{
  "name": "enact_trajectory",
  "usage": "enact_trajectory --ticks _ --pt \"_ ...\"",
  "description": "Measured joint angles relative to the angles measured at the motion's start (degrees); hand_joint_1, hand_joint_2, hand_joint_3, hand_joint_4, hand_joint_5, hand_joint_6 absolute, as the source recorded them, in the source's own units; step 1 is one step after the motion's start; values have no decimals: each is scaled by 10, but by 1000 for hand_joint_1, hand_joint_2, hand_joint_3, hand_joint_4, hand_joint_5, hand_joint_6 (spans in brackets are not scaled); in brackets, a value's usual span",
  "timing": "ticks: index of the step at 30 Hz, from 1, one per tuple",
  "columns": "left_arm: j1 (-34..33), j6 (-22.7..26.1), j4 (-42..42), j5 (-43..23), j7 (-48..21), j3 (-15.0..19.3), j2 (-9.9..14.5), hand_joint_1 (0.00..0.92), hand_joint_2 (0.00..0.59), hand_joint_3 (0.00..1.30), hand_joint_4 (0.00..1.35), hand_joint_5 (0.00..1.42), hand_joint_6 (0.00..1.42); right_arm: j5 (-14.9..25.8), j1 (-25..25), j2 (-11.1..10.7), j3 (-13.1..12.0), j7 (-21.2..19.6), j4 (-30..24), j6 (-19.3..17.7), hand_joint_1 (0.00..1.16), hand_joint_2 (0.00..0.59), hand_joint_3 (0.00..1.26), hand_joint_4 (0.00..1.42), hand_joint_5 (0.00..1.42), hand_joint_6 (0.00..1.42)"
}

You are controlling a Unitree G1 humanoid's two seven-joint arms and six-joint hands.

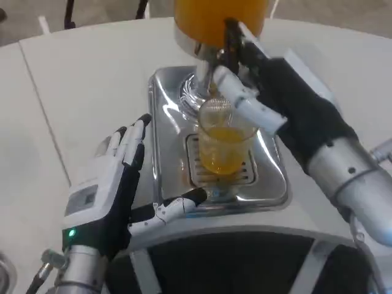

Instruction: Grasp the cup under the faucet to collect the drink, then remove the cup.

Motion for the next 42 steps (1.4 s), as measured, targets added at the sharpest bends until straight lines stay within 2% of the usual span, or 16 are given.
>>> enact_trajectory --ticks 3,4,5,7,12,13,16,20,22,24,26,28,30,33,37,42 --pt "0 -1 0 0 0 -3 0 144 57 0 0 0 0 0 20 -22 -1 0 -18 -8 366 586 44 0 0 27" --pt "0 -2 0 0 0 -4 0 140 57 0 0 0 0 -1 29 -38 -1 4 -25 -14 374 577 44 0 0 29" --pt "-1 -2 0 -1 1 -4 0 126 55 0 0 0 0 -1 42 -66 -1 18 -37 -20 377 576 44 0 0 29" --pt "-4 -2 1 -2 1 -5 0 121 52 0 0 0 0 -2 53 -94 -2 32 -49 -24 381 578 44 0 0 30" --pt "-15 -3 4 -4 1 -7 0 115 51 0 0 0 0 -37 114 -195 -12 73 -147 -34 411 559 44 0 0 19" --pt "-17 -3 5 -4 1 -8 0 113 51 0 0 0 0 -44 129 -218 -13 86 -171 -44 427 548 44 0 0 16" --pt "-19 -4 6 -5 1 -12 -1 90 48 0 0 0 0 -64 175 -260 -20 108 -208 -78 436 542 29 0 0 7" --pt "-21 -4 9 -7 1 -15 -1 78 53 0 0 0 0 -103 235 -289 -33 124 -219 -149 449 522 23 0 0 1" --pt "-22 -4 11 -7 1 -19 -1 76 51 0 0 0 0 -130 259 -290 -37 127 -219 -189 483 478 15 0 0 1" --pt "-25 -4 13 -7 1 -21 -2 76 50 0 0 0 0 -160 288 -288 -40 126 -220 -226 602 394 14 0 0 1" --pt "-32 -3 22 -7 1 -24 -3 104 43 0 0 0 0 -178 317 -284 -42 126 -219 -247 707 357 6 0 0 1" --pt "-41 -1 32 -7 1 -27 -7 134 42 0 0 0 0 -184 352 -262 -46 115 -218 -262 744 332 0 0 0 14" --pt "-45 0 38 -7 1 -28 -10 139 41 0 0 0 0 -205 368 -258 -54 105 -216 -287 751 327 0 0 0 16" --pt "-55 0 53 -7 5 -28 -17 141 41 0 0 0 0 -240 379 -266 -69 85 -206 -344 755 326 0 0 0 17" --pt "-69 -1 70 -8 20 -28 -25 142 41 0 0 0 0 -275 417 -262 -86 32 -149 -432 752 321 0 0 0 17" --pt "-87 -6 105 -12 43 -30 -39 142 41 0 0 0 0 -279 404 -246 -90 15 -64 -466 724 314 0 0 0 18"
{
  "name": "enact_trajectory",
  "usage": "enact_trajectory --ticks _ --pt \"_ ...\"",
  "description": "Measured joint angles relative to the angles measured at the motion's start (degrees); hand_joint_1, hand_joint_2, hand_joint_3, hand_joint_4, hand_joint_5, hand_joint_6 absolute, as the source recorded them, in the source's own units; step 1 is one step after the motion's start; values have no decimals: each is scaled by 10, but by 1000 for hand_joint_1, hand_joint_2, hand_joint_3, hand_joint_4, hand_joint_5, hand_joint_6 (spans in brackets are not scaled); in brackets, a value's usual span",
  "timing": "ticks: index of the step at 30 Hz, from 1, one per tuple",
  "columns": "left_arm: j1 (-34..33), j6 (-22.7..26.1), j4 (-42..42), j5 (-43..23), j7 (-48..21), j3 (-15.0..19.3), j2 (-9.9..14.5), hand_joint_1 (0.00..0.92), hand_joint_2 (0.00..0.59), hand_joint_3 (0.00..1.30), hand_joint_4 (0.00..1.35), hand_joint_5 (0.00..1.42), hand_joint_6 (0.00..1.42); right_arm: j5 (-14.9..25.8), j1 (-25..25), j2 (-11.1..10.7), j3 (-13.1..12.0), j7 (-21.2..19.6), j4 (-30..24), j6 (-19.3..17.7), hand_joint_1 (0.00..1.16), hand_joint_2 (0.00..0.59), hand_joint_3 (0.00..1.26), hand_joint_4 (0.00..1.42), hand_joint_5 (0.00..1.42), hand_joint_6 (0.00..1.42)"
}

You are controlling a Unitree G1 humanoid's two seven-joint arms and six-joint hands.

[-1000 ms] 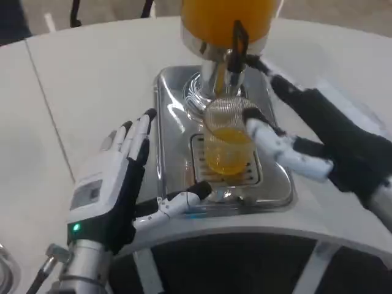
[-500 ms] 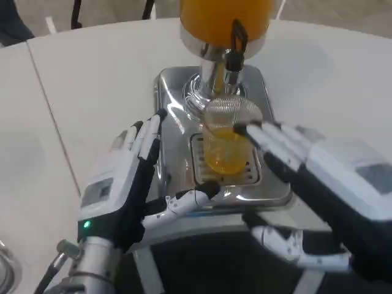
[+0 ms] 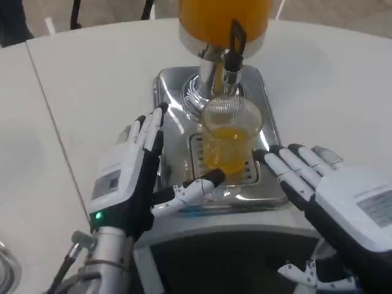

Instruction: Grasp the cup under the faucet to collect the drink, then remove the cup.

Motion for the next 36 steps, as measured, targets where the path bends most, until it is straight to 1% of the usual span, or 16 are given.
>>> enact_trajectory --ticks 3,5,7,9,11,13,15,17,19,20,22,25,29,32,36 --pt "-15 -3 32 -12 10 -2 -10 144 41 0 0 0 0 12 -31 9 1 -1 49 -10 722 314 0 0 0 23" --pt "-26 -7 50 -19 17 -2 -15 149 42 0 0 0 0 19 -35 11 0 -4 64 -17 720 314 0 0 0 26" --pt "-46 -20 78 -37 25 -1 -22 149 41 0 0 0 0 28 -33 10 -3 -6 85 -30 719 314 0 0 0 28" --pt "-56 -34 91 -46 27 -1 -23 148 41 0 0 0 0 27 -33 8 -4 -13 95 -43 718 314 0 0 0 29" --pt "-67 -53 108 -57 29 -4 -24 147 40 0 0 0 0 20 -39 2 0 -18 111 -62 716 314 0 0 0 39" --pt "-75 -69 119 -57 32 -13 -25 146 40 0 0 0 0 16 -41 2 4 -19 117 -73 715 314 0 0 0 42" --pt "-80 -82 126 -57 36 -22 -30 147 40 0 0 0 0 11 -32 2 4 -20 103 -79 717 311 0 0 0 43" --pt "-82 -85 131 -57 37 -24 -30 182 41 0 0 0 0 10 -18 5 -1 -20 90 -79 718 309 0 0 0 44" --pt "-86 -87 140 -57 41 -26 -30 212 44 0 0 0 0 12 3 12 -11 -15 74 -69 719 307 0 0 0 45" --pt "-89 -87 148 -56 44 -29 -30 217 45 0 0 0 0 12 15 17 -17 -7 63 -58 720 307 0 0 0 45" --pt "-94 -88 159 -56 48 -34 -31 232 46 0 0 0 0 11 23 26 -19 4 49 -46 722 305 0 0 0 57" --pt "-114 -89 188 -55 55 -41 -36 255 48 0 0 0 0 13 25 37 -18 21 26 -35 723 304 0 0 0 60" --pt "-151 -91 236 -57 67 -43 -44 273 53 0 0 0 0 12 29 49 -14 35 6 -32 724 304 0 0 0 71" --pt "-171 -97 262 -61 75 -42 -47 289 55 0 0 10 17 9 31 52 -14 41 4 -29 725 304 0 0 0 75" --pt "-179 -113 276 -62 88 -41 -49 299 58 0 0 32 42 9 30 52 -18 52 5 -21 721 301 0 0 0 88"
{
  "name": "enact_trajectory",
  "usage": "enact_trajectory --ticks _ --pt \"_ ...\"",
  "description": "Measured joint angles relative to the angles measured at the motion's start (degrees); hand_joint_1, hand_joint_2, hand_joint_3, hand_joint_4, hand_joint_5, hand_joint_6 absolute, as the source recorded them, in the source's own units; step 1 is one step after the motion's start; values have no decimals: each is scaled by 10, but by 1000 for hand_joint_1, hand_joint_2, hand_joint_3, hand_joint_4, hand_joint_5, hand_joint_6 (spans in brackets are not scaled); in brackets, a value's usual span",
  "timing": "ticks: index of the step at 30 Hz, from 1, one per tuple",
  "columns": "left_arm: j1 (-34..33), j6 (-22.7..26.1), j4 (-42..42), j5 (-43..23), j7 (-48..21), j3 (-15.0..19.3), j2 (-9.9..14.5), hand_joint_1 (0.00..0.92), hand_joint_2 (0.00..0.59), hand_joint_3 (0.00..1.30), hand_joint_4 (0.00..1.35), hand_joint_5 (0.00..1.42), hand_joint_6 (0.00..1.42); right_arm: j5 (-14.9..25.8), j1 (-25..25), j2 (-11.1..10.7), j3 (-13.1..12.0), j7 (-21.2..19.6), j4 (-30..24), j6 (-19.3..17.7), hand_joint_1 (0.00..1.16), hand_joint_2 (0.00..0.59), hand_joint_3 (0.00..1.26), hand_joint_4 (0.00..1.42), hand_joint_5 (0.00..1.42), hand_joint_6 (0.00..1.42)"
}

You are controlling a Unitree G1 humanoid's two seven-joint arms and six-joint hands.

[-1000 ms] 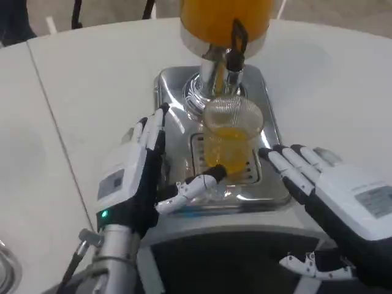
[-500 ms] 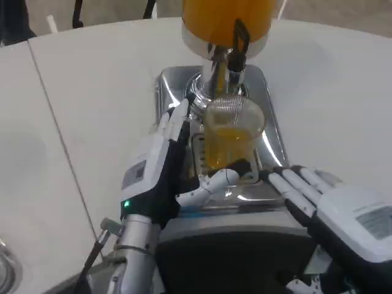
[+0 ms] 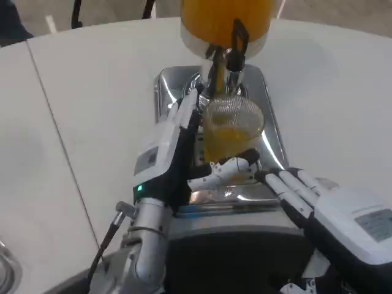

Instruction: Grasp the cup under the faucet to collect the drink, then remove the cup.

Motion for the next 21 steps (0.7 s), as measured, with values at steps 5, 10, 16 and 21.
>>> enact_trajectory --ticks 5,10,16,21 --pt "0 -18 9 -3 5 -7 -10 313 56 0 0 55 58 -2 -6 12 1 10 0 18 715 294 0 0 0 104" --pt "-2 -31 36 -8 10 -19 -25 316 58 0 0 74 65 -14 -4 26 8 23 -2 29 714 296 0 0 0 107" --pt "-21 -39 70 -17 20 -22 -31 320 60 0 0 86 78 -17 -14 37 8 33 -3 46 713 298 0 0 0 109" --pt "-34 -45 93 -20 30 -22 -38 317 58 0 0 115 116 -16 -20 38 13 37 5 48 712 297 0 0 0 111"
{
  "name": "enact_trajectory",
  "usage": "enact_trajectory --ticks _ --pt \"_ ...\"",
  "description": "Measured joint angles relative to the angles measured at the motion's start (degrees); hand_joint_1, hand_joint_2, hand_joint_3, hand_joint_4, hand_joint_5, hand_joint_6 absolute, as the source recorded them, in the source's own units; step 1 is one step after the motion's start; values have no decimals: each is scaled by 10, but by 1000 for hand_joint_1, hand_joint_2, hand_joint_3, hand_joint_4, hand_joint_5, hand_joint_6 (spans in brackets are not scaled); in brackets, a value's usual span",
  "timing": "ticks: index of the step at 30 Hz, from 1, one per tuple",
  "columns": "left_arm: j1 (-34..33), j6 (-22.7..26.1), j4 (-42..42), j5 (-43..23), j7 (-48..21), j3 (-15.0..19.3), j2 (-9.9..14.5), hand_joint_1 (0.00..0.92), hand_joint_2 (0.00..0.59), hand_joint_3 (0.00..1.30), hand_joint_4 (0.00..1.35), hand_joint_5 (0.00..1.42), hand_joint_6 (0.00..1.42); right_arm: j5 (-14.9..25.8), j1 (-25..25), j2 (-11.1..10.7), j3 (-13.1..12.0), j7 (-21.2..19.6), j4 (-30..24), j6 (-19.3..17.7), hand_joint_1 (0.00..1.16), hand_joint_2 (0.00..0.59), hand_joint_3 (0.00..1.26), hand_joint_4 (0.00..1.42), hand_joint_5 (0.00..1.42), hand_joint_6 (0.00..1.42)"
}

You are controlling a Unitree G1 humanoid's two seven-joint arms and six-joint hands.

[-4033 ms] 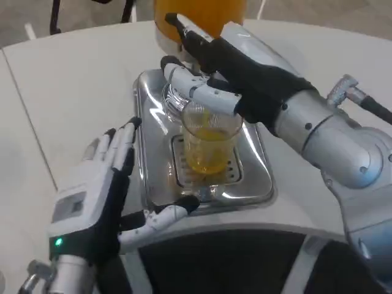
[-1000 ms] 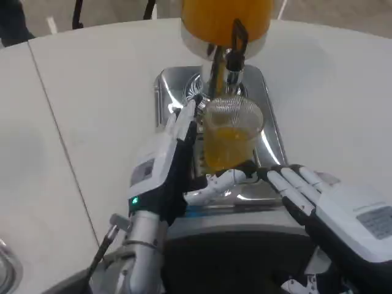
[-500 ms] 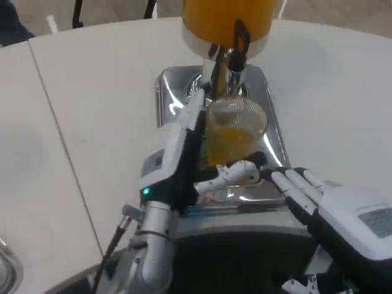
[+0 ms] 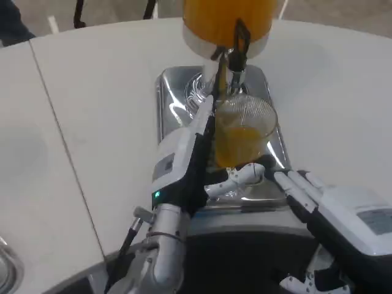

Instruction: Grasp the cup under the faucet to collect the drink, then remove the cup.

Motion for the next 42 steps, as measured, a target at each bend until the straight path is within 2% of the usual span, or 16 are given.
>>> enact_trajectory --ticks 7,8,10,13,17,20,22,24,26,31,42 --pt "-12 4 13 0 12 0 -8 337 45 0 0 256 280 5 -1 1 1 8 1 13 707 295 0 0 0 125" --pt "-14 6 13 0 18 0 -12 345 45 0 20 291 328 6 -1 0 -1 11 1 16 707 295 0 0 0 125" --pt "-24 14 18 0 19 -1 -16 370 43 47 96 443 570 7 -1 -1 -7 17 -2 20 706 295 0 0 0 126" --pt "-32 23 25 3 29 -4 -26 402 42 141 233 620 823 7 -1 -2 -14 25 -6 29 707 296 0 0 0 127" --pt "-48 30 41 2 38 -6 -40 417 43 279 417 817 1070 5 -1 -3 -19 38 -9 41 708 297 0 0 0 127" --pt "-52 34 50 0 47 -8 -59 450 48 449 655 992 1261 2 -1 -3 -19 46 -10 50 707 299 0 0 0 128" --pt "-54 43 56 -1 65 -10 -81 510 54 670 863 1164 1410 1 -3 -4 -23 52 -10 59 704 301 0 0 0 128" --pt "-54 45 59 0 81 -14 -84 568 64 835 1081 1295 1424 1 -6 -6 -27 55 -10 62 685 313 0 0 0 128" --pt "-54 45 66 0 109 -18 -85 603 73 971 1197 1375 1424 1 -11 -10 -28 59 -8 66 682 314 0 0 0 128" --pt "-53 37 77 -8 148 -14 -87 637 67 1051 1185 1402 1424 9 -31 -12 -21 61 11 68 681 317 0 0 0 128" --pt "-52 22 79 -22 161 -2 -85 644 52 1078 1129 1390 1424 39 -48 -19 -13 60 28 58 681 324 0 0 0 126"
